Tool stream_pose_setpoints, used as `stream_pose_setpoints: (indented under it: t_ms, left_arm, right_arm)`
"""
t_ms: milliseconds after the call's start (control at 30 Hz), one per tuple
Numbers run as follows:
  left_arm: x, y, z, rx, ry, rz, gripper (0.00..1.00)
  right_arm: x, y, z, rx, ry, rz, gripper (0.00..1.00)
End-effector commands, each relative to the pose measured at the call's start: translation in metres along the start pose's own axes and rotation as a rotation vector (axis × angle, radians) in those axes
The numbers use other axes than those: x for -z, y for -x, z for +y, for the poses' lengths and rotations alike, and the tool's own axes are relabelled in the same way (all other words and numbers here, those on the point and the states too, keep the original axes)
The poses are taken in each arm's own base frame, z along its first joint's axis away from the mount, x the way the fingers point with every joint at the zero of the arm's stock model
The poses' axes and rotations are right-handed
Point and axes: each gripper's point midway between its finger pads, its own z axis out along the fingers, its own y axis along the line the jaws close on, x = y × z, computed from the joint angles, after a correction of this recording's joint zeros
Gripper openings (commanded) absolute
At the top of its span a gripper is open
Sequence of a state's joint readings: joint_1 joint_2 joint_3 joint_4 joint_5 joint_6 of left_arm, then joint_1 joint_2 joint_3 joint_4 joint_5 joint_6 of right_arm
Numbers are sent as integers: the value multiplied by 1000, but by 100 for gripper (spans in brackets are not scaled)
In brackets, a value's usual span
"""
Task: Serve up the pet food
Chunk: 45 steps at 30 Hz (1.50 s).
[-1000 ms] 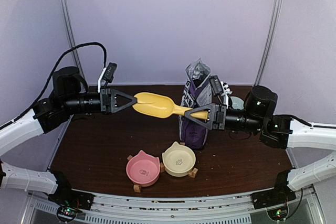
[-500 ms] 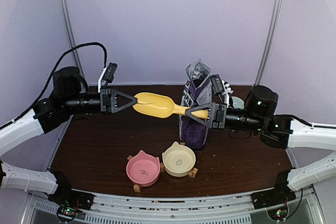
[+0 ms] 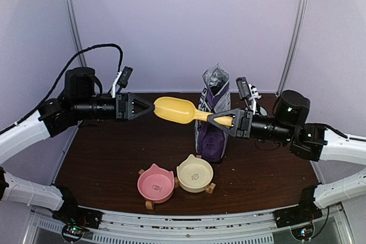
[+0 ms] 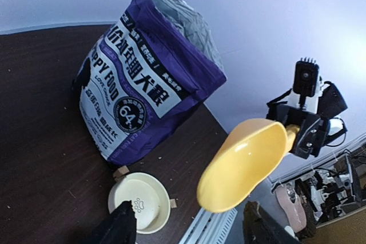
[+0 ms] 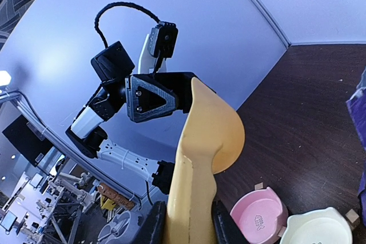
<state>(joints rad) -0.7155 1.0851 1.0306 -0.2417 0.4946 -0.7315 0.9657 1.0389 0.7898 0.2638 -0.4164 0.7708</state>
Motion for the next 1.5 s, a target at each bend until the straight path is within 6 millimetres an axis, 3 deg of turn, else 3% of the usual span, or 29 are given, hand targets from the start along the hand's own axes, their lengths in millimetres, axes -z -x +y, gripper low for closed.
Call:
stream_pose_setpoints:
  t_ms: [0,233,367,567,800,867,1033,1200,1300,1467]
  left_arm:
    - [-8,35,2,-79,101,-50,69]
    - [-69,79,-18,-138,100,-34,72]
    - [-111,99,-7,-131,166,-7,74]
    - [-162,108,32,-97,304,51,78]
    - [-207,108,44,-59,262,72,83]
    - [-213,104,49,-56,262,85,77]
    - [-213,98,54,-60,277,104,39]
    - [-199,111,53,-96,316,68,0]
    - [-178,130,58,-121,367,21,0]
    - [-119,175,72,-186,477,-85,0]
  right_arm:
    - [30,55,12,124,-96,-143,14]
    - [88,114,-13,247,-406,-290,13]
    - [116,140,-13,308,-561,-350,13]
    - [135,143,-16,342,-656,-345,12]
    - [149,133,-23,351,-700,-329,13]
    - [153,131,-24,349,-707,-330,13]
    - [159,126,-26,345,-716,-335,13]
    - [160,122,-31,337,-727,-324,13]
    - [162,121,-31,331,-723,-329,13]
    - [162,119,-32,319,-721,-330,13]
